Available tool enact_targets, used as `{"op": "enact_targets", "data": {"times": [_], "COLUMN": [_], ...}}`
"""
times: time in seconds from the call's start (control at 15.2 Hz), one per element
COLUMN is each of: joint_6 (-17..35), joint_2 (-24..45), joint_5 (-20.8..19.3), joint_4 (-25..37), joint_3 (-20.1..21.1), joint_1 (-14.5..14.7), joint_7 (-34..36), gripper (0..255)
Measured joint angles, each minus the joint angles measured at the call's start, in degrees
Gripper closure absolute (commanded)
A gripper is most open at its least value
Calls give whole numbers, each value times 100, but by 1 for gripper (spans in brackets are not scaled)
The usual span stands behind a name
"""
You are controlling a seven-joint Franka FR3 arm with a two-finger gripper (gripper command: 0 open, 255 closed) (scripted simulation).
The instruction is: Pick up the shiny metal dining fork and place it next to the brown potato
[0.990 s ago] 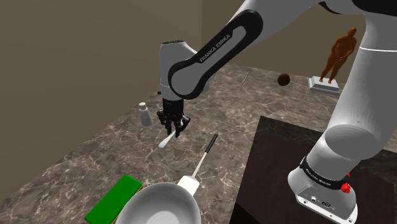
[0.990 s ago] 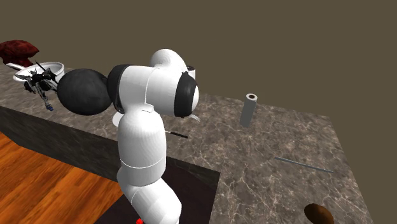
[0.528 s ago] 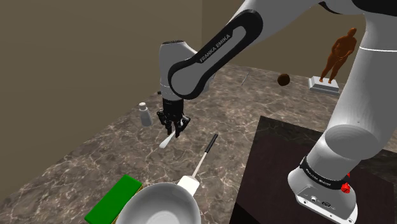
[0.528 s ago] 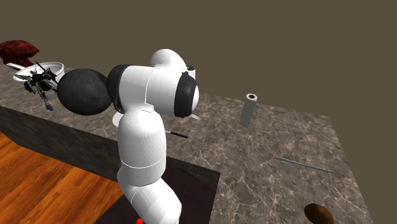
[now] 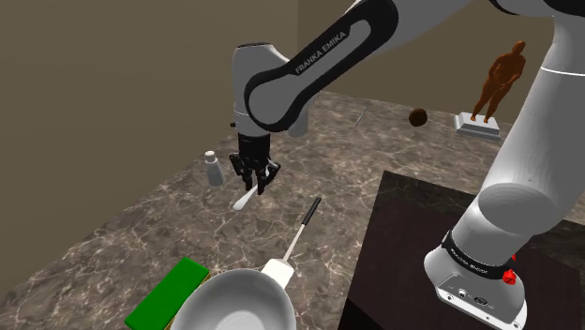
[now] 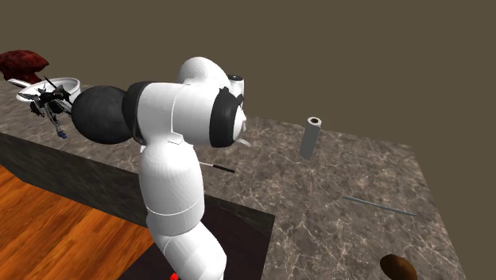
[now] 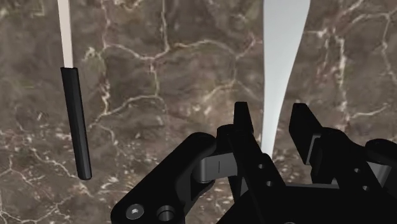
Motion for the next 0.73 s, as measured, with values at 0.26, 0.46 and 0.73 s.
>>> {"op": "enact_targets", "data": {"times": [0.26, 0.46, 0.73], "joint_6": [-316, -523, -833], "joint_2": [-218, -365, -516], "joint_5": [133, 217, 293], "joint_4": [127, 208, 387], "joint_3": [19, 30, 27], "joint_1": [-40, -57, -78], "joint_7": [-69, -101, -128], "gripper": [255, 255, 255]}}
